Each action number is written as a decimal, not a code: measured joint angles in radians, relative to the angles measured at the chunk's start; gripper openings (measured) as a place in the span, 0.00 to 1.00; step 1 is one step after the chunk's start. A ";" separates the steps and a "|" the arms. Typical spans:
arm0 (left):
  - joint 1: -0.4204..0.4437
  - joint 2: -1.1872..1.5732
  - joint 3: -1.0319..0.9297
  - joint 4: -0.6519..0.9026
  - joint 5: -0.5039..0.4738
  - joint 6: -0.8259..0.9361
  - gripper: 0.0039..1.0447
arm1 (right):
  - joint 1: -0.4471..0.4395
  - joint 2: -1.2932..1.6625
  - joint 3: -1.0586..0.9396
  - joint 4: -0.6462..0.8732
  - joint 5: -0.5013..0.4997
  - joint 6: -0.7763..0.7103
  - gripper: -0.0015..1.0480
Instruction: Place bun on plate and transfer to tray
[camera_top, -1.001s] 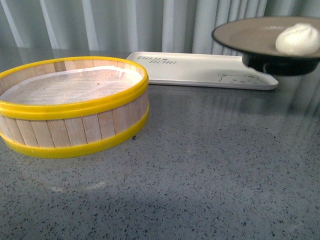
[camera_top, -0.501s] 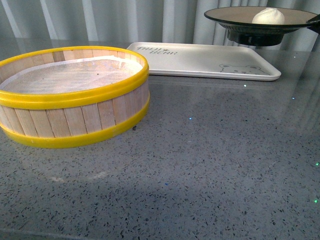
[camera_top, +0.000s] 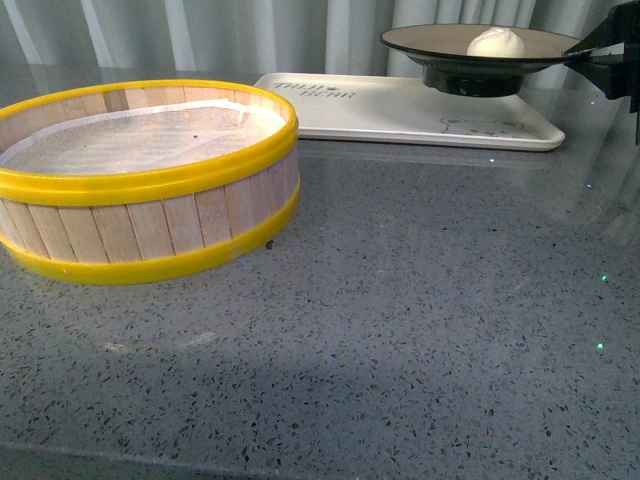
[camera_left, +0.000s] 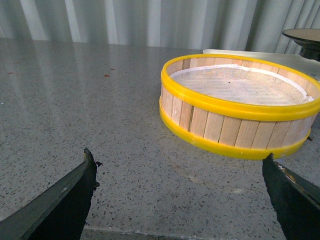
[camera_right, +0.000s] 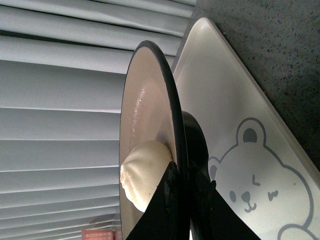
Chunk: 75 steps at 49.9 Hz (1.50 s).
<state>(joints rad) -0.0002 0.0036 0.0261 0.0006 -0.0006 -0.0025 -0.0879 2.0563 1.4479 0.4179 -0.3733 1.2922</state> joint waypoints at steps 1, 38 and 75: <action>0.000 0.000 0.000 0.000 0.000 0.000 0.94 | 0.000 0.003 0.004 -0.002 0.000 0.000 0.02; 0.000 0.000 0.000 0.000 0.000 0.000 0.94 | -0.013 0.208 0.281 -0.142 -0.038 -0.016 0.02; 0.000 0.000 0.000 0.000 0.000 0.000 0.94 | 0.004 -0.023 -0.011 -0.052 -0.036 -0.007 0.87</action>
<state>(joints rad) -0.0002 0.0036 0.0261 0.0006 -0.0006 -0.0025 -0.0841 2.0338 1.4364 0.3656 -0.4091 1.2850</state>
